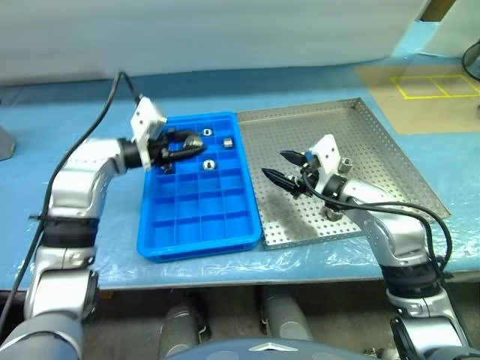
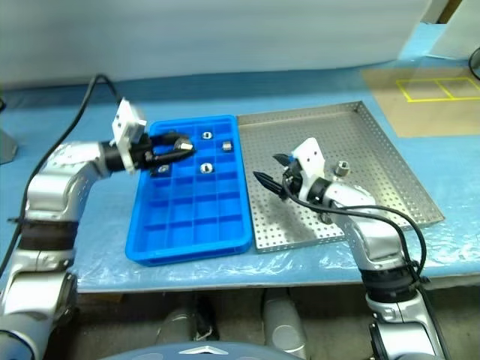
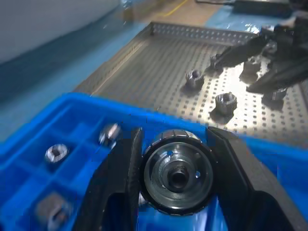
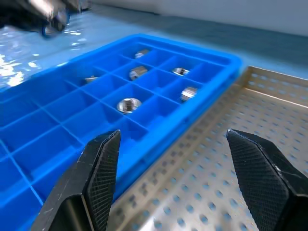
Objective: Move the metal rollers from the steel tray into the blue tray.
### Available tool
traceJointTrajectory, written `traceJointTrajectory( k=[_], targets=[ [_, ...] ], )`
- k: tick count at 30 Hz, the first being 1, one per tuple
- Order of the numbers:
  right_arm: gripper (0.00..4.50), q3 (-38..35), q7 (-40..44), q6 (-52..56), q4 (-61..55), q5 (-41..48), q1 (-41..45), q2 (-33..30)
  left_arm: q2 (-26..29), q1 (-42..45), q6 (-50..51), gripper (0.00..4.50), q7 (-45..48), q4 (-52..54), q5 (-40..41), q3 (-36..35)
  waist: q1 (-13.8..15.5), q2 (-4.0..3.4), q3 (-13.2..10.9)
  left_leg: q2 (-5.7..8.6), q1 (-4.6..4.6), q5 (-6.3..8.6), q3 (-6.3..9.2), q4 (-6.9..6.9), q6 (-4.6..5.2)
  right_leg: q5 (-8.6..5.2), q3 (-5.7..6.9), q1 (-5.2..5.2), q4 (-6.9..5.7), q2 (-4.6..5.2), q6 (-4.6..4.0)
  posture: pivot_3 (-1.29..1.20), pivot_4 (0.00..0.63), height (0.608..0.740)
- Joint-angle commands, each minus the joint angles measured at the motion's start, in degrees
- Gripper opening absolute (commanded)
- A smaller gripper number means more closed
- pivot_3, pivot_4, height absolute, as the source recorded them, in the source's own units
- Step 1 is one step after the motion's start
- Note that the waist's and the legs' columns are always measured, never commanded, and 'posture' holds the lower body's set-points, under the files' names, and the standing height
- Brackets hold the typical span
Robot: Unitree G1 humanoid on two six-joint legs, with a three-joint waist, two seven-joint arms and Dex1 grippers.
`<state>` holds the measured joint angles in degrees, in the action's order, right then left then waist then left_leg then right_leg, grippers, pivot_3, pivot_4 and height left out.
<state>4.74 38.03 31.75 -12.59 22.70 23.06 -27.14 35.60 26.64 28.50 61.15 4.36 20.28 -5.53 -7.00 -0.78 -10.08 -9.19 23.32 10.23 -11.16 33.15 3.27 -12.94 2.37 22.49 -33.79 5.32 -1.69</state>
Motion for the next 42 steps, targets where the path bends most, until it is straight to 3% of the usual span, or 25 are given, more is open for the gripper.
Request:
traceJointTrajectory(
  k=[1, 6, 10, 19, 37, 42],
  targets=[
    [3.61, 1.15, 4.2, -2.23, 1.85, 0.64, 4.43, 0.82, 2.63, -5.6, 0.33, 1.73, -2.51, 8.18, 0.99, -2.91, 2.2, 0.02, -0.01, -0.06, -0.01, -0.04, -0.02, -0.01, -0.07, 0.0, 0.0, 0.04, -0.02, -0.03, 0.0, -0.12, 0.15, 0.74],
    [3.61, 3.14, 9.51, -2.3, 4.96, 0.97, 8.91, 1.58, 1.58, -14.18, 2.75, 1.73, -7.75, 14.41, 2.34, -3.66, 7.35, 0.06, -0.03, -0.17, -0.22, -0.15, -0.24, -0.1, -0.62, -0.08, -0.2, 0.21, -0.53, -0.11, -0.15, -0.06, 0.15, 0.74],
    [3.61, 4.2, 11.27, -3.45, 7.15, -0.38, 9.72, 2.2, 0.56, -15.05, 4.76, 1.73, -12.18, 15.49, 2.33, -3.49, 9.71, 0.15, -0.07, -0.19, -0.34, -0.29, -0.36, -0.11, -0.86, -0.14, -0.38, 0.39, -0.94, -0.12, -0.23, -0.03, 0.15, 0.74],
    [3.61, 4.48, 10.91, -4.76, 7.8, -2.2, 9.03, 3.05, -2.75, -11.44, 5.65, 1.73, -16.43, 14.34, 2.11, 1.38, 9.68, 0.23, -0.05, -0.28, -0.47, -0.48, -0.43, -0.3, -1.12, -0.12, -0.62, 0.52, -1.07, -0.27, -0.23, -0.05, 0.15, 0.74],
    [3.61, 2.3, 8.59, -5.03, 5.89, -3.07, 3.77, 0.38, -2.13, -12.41, 9.1, 1.73, -17.3, 11.58, 2.93, 4.56, 9.27, 0.26, -0.04, -0.4, -0.42, -0.52, -0.55, -0.39, -1.16, -0.14, -0.71, 0.7, -1.07, -0.41, -0.28, -0.1, 0.15, 0.74],
    [3.61, 1.85, 8.25, -5.37, 5.34, -3.3, 2.47, 0.01, -1.49, -12.12, 6.59, 3.33, -17.13, 8.25, 1.12, 5.31, 9.19, 0.27, -0.04, -0.4, -0.41, -0.52, -0.55, -0.4, -1.16, -0.14, -0.72, 0.71, -1.05, -0.43, -0.28, -0.13, 0.15, 0.74]
  ],
)
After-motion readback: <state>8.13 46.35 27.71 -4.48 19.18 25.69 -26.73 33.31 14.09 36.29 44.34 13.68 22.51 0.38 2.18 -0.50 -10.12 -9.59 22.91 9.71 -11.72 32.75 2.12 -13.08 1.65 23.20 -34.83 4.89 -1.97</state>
